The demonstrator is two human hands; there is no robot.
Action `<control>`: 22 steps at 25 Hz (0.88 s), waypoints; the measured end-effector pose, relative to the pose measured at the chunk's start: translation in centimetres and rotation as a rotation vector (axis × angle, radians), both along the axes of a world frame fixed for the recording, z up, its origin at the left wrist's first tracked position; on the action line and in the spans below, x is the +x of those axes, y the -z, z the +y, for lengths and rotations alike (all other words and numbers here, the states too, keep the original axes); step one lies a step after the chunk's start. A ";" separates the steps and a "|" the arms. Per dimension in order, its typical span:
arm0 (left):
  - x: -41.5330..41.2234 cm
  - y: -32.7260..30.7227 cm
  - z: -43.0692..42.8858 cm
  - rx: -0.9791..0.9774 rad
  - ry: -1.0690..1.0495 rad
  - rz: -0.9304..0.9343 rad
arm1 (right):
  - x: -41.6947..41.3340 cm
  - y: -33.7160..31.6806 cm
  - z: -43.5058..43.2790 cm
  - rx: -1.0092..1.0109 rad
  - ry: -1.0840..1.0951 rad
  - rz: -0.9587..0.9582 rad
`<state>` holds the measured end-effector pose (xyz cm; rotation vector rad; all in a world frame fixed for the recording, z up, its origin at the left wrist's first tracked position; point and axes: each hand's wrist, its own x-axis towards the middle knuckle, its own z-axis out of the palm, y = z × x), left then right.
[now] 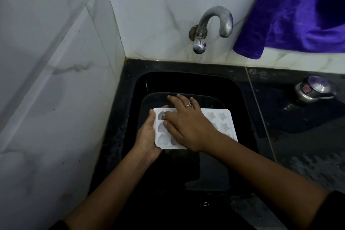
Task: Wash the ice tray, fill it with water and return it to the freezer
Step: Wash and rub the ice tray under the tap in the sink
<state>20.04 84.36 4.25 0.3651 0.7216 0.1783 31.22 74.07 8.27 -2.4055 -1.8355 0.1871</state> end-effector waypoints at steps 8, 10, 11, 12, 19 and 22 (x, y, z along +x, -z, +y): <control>-0.3 0.0 1.7 0.045 -0.132 0.026 | -1.8 -0.1 -1.3 -0.002 -0.065 0.052; 0.0 -0.2 1.7 0.039 -0.145 0.032 | -1.8 -0.1 -1.1 0.000 -0.088 0.046; 0.1 -0.3 1.3 0.048 -0.122 0.047 | -1.9 -0.2 -0.9 0.005 -0.079 0.040; 0.2 -0.4 1.0 0.054 -0.099 0.066 | -2.0 -0.2 -0.5 0.010 -0.065 0.027; 0.1 -0.6 1.0 0.067 -0.062 0.095 | -2.1 -0.4 -0.3 0.057 -0.062 0.001; -0.1 -0.4 0.9 0.083 -0.067 0.120 | -2.8 -0.3 0.1 0.030 -0.093 -0.020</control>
